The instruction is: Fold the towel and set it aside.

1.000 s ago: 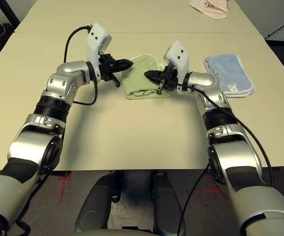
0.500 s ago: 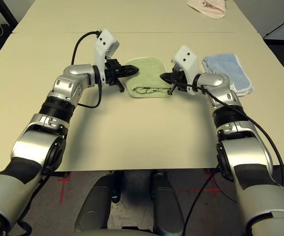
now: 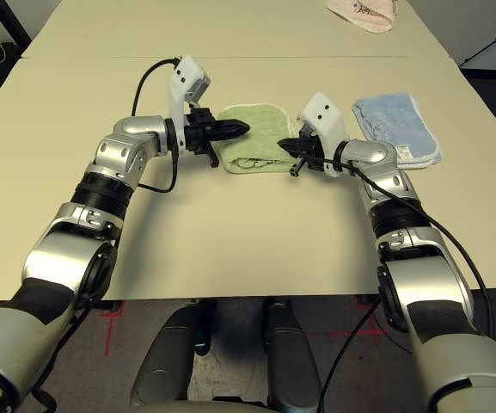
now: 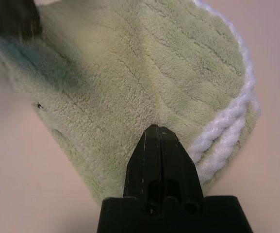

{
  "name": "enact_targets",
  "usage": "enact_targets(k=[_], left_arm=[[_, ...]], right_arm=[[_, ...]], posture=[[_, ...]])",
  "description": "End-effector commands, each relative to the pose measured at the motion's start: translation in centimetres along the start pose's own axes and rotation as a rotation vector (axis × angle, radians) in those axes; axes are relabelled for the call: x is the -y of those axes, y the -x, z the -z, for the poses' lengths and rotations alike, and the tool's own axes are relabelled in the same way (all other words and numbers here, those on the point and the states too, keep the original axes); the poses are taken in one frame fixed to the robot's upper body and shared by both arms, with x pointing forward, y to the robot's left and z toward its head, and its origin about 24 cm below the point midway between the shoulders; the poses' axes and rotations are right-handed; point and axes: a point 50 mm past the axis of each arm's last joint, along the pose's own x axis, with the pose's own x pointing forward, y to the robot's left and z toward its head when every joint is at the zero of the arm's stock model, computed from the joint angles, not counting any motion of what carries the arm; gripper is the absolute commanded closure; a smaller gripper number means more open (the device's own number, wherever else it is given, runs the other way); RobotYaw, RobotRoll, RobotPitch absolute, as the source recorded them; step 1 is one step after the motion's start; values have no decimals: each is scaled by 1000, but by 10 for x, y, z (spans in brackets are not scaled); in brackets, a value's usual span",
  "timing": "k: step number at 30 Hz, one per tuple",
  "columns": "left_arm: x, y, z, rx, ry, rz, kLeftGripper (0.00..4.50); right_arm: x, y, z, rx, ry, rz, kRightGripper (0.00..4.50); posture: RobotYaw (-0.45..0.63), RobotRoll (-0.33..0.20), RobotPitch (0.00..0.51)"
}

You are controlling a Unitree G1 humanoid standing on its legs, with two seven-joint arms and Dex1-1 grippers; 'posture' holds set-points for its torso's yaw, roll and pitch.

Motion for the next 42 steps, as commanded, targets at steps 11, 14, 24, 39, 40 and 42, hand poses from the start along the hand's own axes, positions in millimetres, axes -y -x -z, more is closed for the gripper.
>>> enact_targets(k=[11,14,24,39,40,42], left_arm=[[-10,3,27,-126,-43,-127,4486],[-12,2,24,-101,-15,-140,4486],[2,16,40,-249,156,55,4486],[3,19,-2,-76,210,90,4486],[4,18,-10,-45,198,99,4486],[5,17,-23,4,170,106,4486]], right_arm=[[-6,2,6,-11,-26,-16,4500],[-7,3,8,-19,-27,-20,4500],[-11,3,15,-48,-28,-34,4500],[-11,3,15,-53,-22,-43,4500],[-10,3,15,-53,-21,-42,4500],[-10,3,15,-53,-20,-41,4500]], posture=[[100,0,237],[100,0,237],[99,0,239],[102,0,226],[102,0,226],[102,0,226]])
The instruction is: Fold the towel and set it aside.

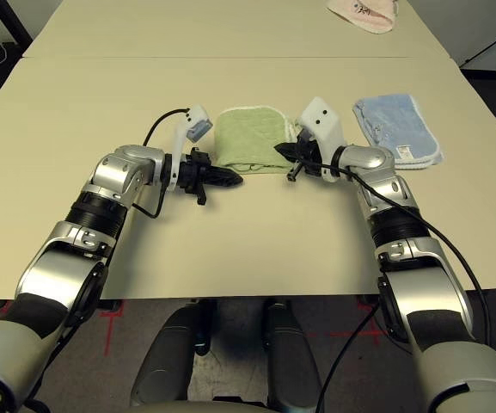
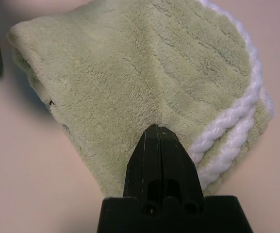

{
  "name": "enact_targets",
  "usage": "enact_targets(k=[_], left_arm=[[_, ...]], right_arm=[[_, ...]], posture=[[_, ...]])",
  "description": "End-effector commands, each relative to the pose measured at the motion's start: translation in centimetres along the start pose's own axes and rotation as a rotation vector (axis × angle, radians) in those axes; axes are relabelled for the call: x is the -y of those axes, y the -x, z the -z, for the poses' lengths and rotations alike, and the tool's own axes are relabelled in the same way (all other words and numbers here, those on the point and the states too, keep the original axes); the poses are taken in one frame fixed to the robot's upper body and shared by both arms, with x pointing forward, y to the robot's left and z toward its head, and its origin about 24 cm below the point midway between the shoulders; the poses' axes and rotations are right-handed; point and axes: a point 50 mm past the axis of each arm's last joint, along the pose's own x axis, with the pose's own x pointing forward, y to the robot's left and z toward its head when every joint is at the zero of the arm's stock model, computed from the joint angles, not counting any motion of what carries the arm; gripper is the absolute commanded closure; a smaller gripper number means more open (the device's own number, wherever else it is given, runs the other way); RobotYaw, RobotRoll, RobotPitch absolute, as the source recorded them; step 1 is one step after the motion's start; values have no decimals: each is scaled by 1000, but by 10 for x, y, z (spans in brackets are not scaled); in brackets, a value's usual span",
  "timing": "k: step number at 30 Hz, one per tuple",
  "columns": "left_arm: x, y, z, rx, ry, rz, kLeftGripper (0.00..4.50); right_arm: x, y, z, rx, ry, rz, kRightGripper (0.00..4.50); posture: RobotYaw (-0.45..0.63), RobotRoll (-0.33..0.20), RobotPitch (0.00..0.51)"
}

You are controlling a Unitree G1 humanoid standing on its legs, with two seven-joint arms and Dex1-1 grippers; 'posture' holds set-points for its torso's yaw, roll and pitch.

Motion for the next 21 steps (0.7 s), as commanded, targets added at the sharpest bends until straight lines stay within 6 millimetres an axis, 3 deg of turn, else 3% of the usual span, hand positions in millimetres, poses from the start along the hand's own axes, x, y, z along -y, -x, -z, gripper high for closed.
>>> enact_targets(k=[1,4,10,15,18,21], left_arm=[[9,-3,-24,79,-58,35,4486],[2,-4,-25,54,-153,-66,4486],[-23,-4,1,-29,-325,-302,4486],[-30,-7,28,-102,-296,-313,4486],[-29,-9,39,-154,-248,-285,4486],[-30,-12,45,-189,-226,-276,4486]], right_arm=[[-6,-1,13,-50,-21,-32,4500],[-6,-1,12,-43,-19,-27,4500],[-4,-2,8,-20,-17,-9,4500],[-5,-2,13,-63,-18,3,4500],[-4,0,23,-190,19,12,4500],[-2,-2,23,-207,-5,29,4500]], posture=[[102,0,226],[102,0,226],[97,0,219],[97,0,219],[94,0,226],[94,0,226]])
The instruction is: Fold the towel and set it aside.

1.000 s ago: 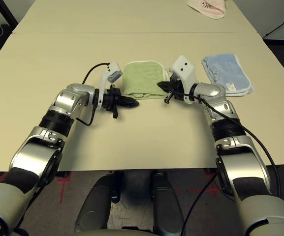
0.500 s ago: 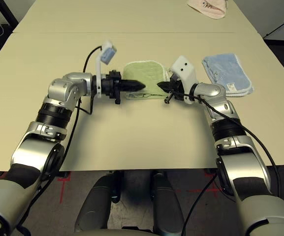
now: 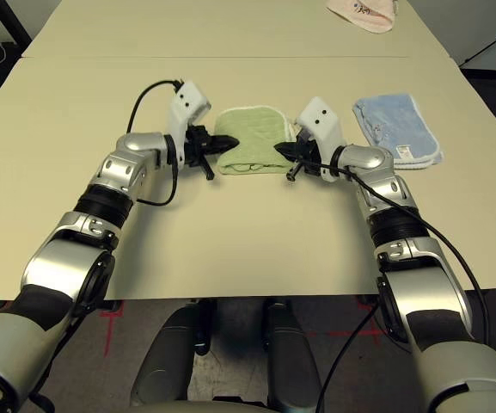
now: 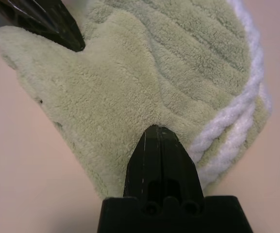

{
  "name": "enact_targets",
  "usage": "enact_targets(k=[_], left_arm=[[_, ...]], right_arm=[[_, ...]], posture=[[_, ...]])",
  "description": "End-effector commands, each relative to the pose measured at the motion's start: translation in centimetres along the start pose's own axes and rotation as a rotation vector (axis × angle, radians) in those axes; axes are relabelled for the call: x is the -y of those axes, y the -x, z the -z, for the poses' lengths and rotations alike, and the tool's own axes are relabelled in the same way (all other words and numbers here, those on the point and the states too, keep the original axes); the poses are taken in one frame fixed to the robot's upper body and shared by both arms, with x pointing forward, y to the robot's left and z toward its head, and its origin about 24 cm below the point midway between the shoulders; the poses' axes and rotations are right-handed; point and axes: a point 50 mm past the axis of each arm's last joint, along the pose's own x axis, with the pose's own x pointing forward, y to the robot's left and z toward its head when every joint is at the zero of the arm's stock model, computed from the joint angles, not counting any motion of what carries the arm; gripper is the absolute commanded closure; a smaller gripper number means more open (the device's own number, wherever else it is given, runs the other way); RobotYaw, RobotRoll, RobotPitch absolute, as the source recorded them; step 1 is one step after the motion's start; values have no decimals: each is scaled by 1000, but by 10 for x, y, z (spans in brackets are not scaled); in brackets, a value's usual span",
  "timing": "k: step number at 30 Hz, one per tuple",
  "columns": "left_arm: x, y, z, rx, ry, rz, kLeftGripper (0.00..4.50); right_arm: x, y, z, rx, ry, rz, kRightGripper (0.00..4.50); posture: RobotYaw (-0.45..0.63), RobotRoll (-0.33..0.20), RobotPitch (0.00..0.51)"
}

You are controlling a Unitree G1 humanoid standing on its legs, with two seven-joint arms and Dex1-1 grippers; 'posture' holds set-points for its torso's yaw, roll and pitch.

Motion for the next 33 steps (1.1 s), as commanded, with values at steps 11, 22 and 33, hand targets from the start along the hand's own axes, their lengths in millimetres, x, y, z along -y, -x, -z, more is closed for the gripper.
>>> enact_targets(k=[11,22,33], left_arm=[[-10,2,-4,-28,14,-24,4486],[-30,23,-62,142,-34,-66,4486],[-29,16,-77,173,-53,-18,4486]], right_arm=[[2,5,15,-57,-71,-5,4500],[19,34,-2,72,-120,-41,4500],[29,-4,-54,296,-144,39,4500]], posture=[[89,0,222],[89,0,222],[103,0,220]])
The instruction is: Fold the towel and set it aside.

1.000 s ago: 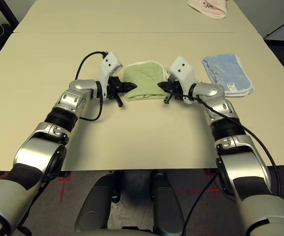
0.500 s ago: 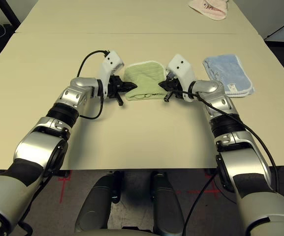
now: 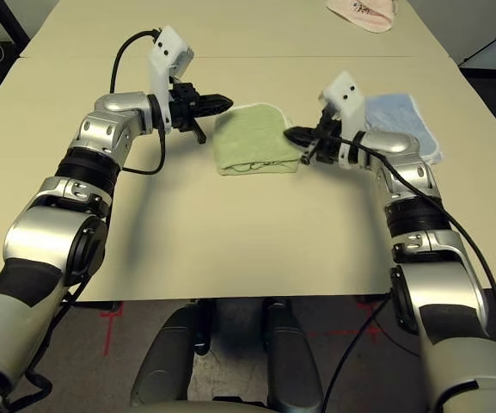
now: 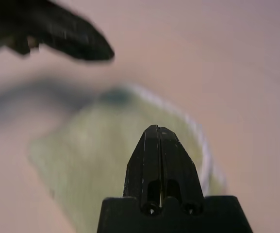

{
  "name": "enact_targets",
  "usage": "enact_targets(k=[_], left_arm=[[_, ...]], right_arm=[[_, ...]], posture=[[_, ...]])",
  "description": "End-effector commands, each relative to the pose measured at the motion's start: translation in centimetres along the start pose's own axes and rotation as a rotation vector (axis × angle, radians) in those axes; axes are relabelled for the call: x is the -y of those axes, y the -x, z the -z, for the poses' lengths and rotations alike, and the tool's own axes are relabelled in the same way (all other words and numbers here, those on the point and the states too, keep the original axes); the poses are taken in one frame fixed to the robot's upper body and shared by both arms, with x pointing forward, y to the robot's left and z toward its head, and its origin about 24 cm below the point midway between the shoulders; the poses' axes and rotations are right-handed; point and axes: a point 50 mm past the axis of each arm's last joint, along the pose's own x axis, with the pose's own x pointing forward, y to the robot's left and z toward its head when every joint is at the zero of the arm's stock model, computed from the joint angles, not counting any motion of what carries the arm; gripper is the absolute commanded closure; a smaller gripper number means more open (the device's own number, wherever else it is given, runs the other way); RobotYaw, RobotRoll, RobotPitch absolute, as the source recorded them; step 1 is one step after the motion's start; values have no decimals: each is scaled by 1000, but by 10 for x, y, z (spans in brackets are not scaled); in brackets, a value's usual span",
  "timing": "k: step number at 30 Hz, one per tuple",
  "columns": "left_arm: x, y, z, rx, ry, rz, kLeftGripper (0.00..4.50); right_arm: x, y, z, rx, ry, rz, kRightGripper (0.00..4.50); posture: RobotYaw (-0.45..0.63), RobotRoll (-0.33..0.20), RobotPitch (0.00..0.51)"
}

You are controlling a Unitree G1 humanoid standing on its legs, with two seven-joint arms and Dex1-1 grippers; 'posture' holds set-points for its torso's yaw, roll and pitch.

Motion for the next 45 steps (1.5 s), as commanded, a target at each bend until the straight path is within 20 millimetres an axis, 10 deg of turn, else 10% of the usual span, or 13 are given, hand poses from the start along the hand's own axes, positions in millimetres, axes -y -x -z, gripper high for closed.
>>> enact_targets(k=[1,25,45], left_arm=[[2,-5,6,-26,3,8,4486],[21,-30,56,-152,107,-67,4486],[6,-7,85,-271,133,-267,4486]], right_arm=[[3,-9,10,-63,-2,55,4500],[-1,-18,49,-286,-13,174,4500],[-9,-18,66,-397,-30,172,4500]], posture=[[103,0,220],[76,0,288],[61,0,293]])
